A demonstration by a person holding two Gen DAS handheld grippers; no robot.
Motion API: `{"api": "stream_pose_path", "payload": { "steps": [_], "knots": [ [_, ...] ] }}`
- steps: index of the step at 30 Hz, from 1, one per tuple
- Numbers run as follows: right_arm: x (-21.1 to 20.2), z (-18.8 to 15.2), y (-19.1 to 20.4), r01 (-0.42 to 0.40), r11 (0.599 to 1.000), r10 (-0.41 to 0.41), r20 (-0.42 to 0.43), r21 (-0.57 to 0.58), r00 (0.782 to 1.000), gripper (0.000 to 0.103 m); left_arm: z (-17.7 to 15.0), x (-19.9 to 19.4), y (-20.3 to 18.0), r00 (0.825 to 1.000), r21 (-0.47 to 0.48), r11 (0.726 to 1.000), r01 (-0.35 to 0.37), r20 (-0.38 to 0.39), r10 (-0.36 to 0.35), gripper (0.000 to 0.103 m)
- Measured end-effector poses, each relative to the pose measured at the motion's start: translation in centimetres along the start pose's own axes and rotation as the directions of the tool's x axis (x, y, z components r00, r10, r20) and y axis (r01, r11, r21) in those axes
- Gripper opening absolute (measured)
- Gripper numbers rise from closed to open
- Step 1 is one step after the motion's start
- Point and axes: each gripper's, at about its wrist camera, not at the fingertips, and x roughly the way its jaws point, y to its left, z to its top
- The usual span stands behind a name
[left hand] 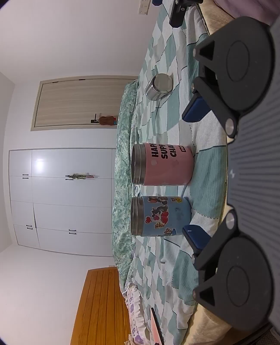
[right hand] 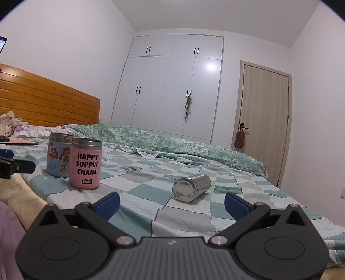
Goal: Flip cup upright
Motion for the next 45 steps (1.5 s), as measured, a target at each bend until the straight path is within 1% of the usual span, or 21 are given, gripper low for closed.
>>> {"api": "stream_pose_path", "payload": {
  "steps": [6,45],
  "knots": [
    [-0.05,-0.03,-0.04,0.002,1.000,-0.002,0.012,0.004,1.000,0.103,0.00,-0.13,-0.12,1.000,0.000,1.000,0.001,0.004,-0.001,0.103],
    [-0.15,-0.06,0.07,0.002,1.000,-0.002,0.014,0.001,1.000,0.103,0.00,-0.17,-0.07,1.000,-0.004,1.000,0.001,0.007,-0.001,0.103]
  ]
}}
